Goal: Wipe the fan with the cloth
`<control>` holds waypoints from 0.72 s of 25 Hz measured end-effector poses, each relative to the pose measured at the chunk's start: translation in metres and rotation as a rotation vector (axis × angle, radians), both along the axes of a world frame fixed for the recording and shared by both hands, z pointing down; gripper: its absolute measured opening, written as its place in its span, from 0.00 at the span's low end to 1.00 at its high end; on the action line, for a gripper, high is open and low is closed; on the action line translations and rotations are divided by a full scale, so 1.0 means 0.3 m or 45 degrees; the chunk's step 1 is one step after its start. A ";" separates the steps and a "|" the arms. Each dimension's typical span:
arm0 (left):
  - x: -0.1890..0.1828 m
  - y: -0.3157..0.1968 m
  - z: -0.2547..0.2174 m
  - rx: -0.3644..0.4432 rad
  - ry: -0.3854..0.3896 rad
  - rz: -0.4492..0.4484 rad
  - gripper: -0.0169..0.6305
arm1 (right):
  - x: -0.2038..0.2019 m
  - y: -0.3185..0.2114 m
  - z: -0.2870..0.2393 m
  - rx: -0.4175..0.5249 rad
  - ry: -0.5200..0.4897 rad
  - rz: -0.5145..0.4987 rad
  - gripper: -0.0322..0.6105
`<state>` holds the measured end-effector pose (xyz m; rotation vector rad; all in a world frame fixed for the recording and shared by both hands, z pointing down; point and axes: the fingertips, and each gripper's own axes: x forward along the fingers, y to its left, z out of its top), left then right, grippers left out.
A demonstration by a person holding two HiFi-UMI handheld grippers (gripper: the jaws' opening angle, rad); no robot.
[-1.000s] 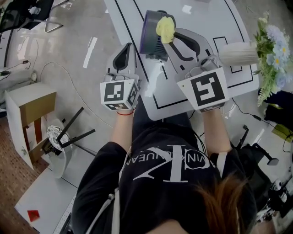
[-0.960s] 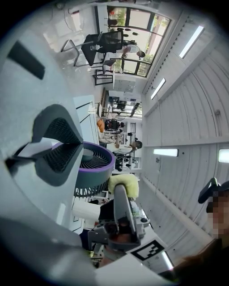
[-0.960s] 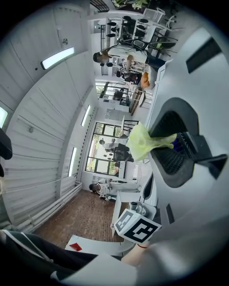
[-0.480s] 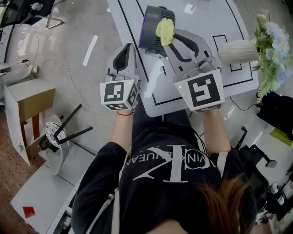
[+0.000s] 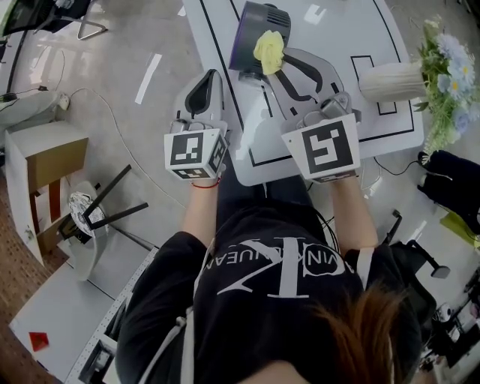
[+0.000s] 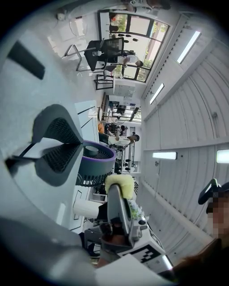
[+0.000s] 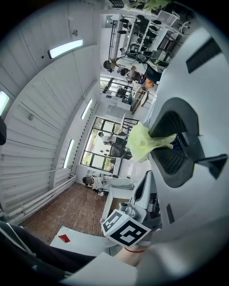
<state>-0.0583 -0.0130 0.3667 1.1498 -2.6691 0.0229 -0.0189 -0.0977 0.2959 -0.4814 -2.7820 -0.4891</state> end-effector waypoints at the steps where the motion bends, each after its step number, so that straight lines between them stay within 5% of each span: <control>1: 0.004 0.004 0.001 0.000 0.001 -0.003 0.04 | 0.002 0.002 0.002 0.003 -0.001 -0.001 0.15; 18: 0.055 0.060 0.011 0.001 0.005 -0.036 0.04 | 0.059 0.061 0.070 0.076 -0.001 -0.022 0.15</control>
